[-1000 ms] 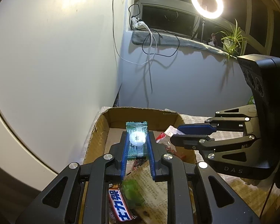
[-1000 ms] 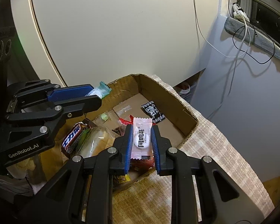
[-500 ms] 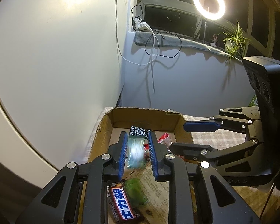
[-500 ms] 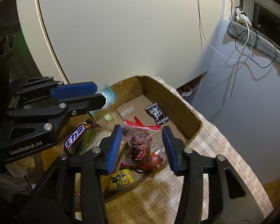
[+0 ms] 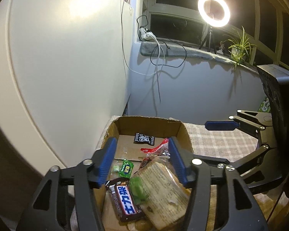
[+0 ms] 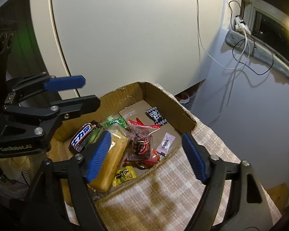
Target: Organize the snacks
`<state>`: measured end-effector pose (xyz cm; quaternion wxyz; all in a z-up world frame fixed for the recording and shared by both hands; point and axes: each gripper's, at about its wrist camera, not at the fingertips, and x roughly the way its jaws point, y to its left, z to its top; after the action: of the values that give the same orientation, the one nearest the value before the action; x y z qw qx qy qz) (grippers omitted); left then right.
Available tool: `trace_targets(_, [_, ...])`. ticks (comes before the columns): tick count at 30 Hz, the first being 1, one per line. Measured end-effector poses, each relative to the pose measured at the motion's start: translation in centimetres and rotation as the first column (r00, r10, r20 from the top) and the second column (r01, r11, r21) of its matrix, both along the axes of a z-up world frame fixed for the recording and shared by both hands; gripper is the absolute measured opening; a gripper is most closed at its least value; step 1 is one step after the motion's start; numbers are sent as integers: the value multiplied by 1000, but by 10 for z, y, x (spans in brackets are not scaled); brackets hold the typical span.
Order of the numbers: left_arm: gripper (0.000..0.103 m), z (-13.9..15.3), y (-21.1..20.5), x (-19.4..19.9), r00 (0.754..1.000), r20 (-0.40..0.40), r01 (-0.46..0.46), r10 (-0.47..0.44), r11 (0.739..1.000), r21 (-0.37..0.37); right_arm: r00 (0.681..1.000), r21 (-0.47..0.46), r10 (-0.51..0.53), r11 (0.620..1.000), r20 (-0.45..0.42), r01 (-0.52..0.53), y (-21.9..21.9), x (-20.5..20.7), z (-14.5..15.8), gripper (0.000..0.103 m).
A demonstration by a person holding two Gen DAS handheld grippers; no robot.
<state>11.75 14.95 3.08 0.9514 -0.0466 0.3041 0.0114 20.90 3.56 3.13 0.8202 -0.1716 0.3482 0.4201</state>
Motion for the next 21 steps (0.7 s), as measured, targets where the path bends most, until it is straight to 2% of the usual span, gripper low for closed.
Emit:
trace_targets(2, [63,3,0,-5,1000,7,-11,11,1000,3,1000,3,-7,1000,4,7,-3,-5,2,82])
trace_targets(4, [73,5,-1,-10,1000,14,-25,25,1000,4,1000,6,-13,1000,11,13,-7,-11,5,83])
trace_targets(7, [80,9,-2,-20,999,26,-44,44,999,4,999,13,-23,1000,25,23,-12,-21,8,91])
trace_targets(15, [83,7,-14,-49,996,37,-81,80,997,19,989,37,-115,993,97,112,-35,-55,9,99])
trace_targets(21, [83,0,-25,-66,994,36,-104,102,994,34,985,76,-164,984,55,159,-52,-69,5,100])
